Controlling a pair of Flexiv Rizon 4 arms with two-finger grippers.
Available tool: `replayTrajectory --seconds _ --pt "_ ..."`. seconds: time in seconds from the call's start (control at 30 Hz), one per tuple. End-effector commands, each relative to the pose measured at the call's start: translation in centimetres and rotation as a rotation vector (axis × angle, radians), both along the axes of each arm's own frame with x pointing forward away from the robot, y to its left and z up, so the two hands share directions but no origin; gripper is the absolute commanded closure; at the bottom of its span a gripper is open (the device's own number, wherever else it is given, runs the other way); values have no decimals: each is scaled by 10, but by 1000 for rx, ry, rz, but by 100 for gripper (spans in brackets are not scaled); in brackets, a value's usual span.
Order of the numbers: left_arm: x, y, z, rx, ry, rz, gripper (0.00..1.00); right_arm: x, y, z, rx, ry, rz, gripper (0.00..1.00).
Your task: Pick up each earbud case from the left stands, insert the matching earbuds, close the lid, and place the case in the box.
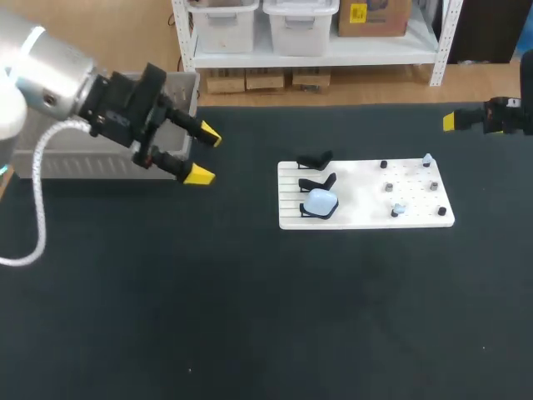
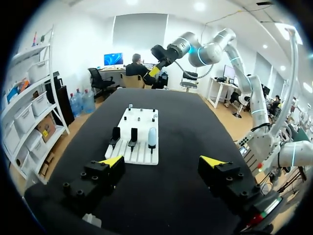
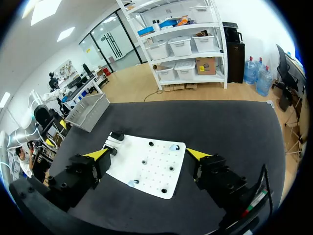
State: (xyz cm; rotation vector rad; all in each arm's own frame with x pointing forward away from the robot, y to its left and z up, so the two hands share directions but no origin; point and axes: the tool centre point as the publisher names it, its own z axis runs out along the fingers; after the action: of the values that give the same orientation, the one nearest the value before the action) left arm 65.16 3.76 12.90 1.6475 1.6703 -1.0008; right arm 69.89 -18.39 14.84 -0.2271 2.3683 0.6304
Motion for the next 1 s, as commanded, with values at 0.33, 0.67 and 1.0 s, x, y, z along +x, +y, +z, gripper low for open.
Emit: replayTrajectory --seconds 0.33,0.67,1.0 --pt "7 -48 -39 1 3 -49 0 0 0 0 -2 0 -1 0" --pt "10 -88 -61 5 -13 -72 0 0 0 0 -2 0 -1 0" --pt "8 -115 -87 -28 13 -82 0 0 0 0 -2 0 -1 0"
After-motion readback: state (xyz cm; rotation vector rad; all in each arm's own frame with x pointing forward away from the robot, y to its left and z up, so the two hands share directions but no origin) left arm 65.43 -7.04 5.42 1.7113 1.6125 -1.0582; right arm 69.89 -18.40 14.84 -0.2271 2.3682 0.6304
